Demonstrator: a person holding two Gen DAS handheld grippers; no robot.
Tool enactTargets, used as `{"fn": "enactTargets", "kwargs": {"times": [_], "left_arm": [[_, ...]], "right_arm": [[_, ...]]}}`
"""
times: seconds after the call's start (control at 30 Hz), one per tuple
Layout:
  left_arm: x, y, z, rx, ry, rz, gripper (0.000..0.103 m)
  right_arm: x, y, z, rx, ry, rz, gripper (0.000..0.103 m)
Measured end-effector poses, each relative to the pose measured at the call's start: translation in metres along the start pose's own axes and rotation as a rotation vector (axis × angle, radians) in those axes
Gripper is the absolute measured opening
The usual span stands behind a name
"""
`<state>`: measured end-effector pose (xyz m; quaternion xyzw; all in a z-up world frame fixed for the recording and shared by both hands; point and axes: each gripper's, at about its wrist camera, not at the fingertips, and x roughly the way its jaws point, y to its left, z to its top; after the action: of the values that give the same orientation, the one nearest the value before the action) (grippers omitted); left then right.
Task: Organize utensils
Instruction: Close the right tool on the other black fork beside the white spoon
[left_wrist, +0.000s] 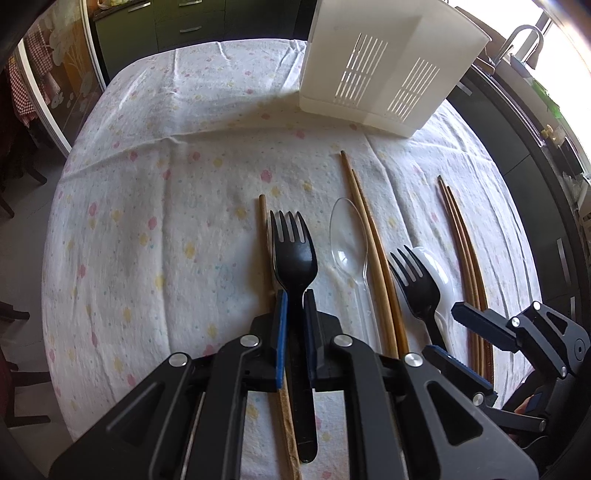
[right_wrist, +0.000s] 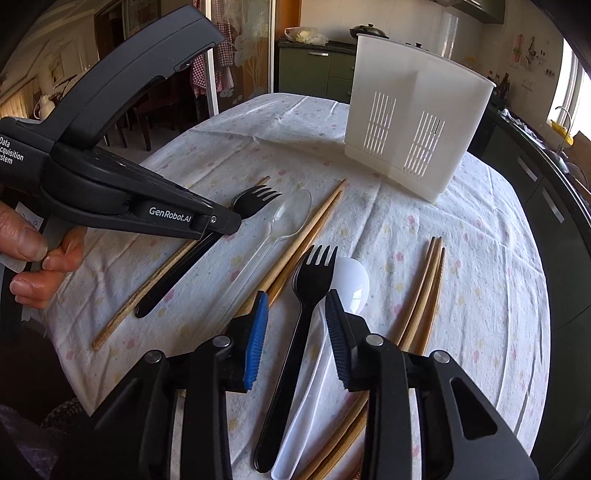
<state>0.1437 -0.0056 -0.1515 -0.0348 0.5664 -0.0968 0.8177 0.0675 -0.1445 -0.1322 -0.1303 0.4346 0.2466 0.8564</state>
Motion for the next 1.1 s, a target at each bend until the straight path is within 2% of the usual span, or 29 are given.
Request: {"fn": "enactTargets", "kwargs": {"times": [0.07, 0.4, 0.47, 0.77, 0.97, 1.0, 1.03, 1.1], "left_arm": [[0.000, -0.001, 0.000, 0.005, -0.002, 0.002, 0.009], [0.001, -0.005, -0.001, 0.020, -0.034, -0.001, 0.008], [0.000, -0.004, -0.002, 0.027, -0.049, -0.005, 0.008], [0.000, -0.006, 0.002, 0.061, -0.077, -0.035, 0.007], [0.003, -0.007, 0.006, 0.064, -0.047, -0.033, 0.007], [0.003, -0.007, 0.007, 0.061, -0.041, -0.035, 0.007], [0.004, -0.007, 0.007, 0.062, -0.036, -0.035, 0.007], [0.005, -0.007, 0.008, 0.071, -0.032, -0.030, 0.008]], "right_arm": [[0.002, -0.003, -0.001, 0.019, 0.015, 0.030, 0.030], [0.010, -0.001, 0.003, 0.005, 0.071, 0.031, 0.030], [0.011, 0.001, 0.003, 0.003, 0.083, 0.038, 0.025], [0.023, -0.020, 0.008, 0.094, 0.152, 0.032, 0.023], [0.032, -0.023, 0.024, 0.084, 0.174, 0.063, 0.027], [0.034, -0.024, 0.026, 0.079, 0.179, 0.056, 0.031], [0.037, -0.023, 0.029, 0.072, 0.185, 0.049, 0.041], [0.042, -0.022, 0.031, 0.063, 0.192, 0.040, 0.046]]}}
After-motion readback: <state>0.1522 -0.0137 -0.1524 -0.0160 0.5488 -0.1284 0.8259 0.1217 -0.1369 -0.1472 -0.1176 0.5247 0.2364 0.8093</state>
